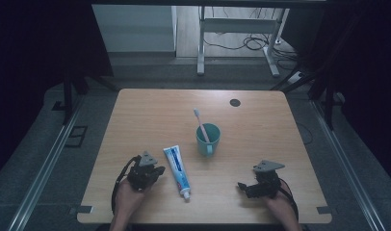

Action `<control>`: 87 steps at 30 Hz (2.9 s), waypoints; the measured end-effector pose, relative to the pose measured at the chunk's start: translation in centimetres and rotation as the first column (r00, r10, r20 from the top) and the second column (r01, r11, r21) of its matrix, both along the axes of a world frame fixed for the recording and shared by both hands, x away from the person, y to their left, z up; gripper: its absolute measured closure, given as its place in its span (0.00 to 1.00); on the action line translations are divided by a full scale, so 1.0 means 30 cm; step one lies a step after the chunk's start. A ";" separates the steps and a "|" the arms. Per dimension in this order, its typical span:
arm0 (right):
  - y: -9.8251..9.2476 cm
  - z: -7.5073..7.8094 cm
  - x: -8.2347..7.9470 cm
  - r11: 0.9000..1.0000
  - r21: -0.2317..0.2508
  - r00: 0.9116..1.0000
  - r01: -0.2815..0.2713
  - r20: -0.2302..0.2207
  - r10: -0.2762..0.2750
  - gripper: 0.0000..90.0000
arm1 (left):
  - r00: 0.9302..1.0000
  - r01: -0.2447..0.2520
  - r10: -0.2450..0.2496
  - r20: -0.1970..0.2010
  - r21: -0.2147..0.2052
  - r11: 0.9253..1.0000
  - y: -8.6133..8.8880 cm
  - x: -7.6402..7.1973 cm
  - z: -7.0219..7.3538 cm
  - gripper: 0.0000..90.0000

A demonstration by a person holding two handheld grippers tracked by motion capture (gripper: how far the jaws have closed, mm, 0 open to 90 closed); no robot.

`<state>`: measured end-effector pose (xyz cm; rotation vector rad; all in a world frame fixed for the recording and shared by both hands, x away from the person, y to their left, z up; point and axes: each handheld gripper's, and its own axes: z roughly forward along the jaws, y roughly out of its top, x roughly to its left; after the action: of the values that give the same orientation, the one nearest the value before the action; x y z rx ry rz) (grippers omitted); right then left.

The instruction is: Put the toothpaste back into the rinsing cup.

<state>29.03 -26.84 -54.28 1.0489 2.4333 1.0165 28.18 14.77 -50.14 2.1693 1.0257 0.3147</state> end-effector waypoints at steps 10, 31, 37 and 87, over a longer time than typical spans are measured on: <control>0.000 0.000 0.000 1.000 0.000 1.000 0.001 0.001 -0.001 0.06 | 0.998 0.065 -0.065 -0.018 -0.029 0.997 -0.115 0.027 0.031 0.99; 0.000 0.000 0.000 1.000 0.000 1.000 0.002 0.001 -0.002 0.06 | 0.985 0.154 -0.153 -0.076 0.006 0.988 -0.252 0.026 -0.026 0.99; 0.000 0.000 0.000 1.000 0.000 1.000 0.002 0.001 -0.002 0.06 | 0.985 0.156 -0.155 -0.073 0.014 0.988 -0.254 0.023 -0.028 0.99; -0.001 0.000 0.000 1.000 0.000 1.000 0.001 0.002 -0.001 0.06 | 0.991 0.096 -0.089 -0.102 0.069 0.993 -0.127 0.029 0.027 0.85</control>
<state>29.03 -26.86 -54.28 1.0483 2.4311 1.0163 29.04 10.98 -49.33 2.3109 0.9771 0.2061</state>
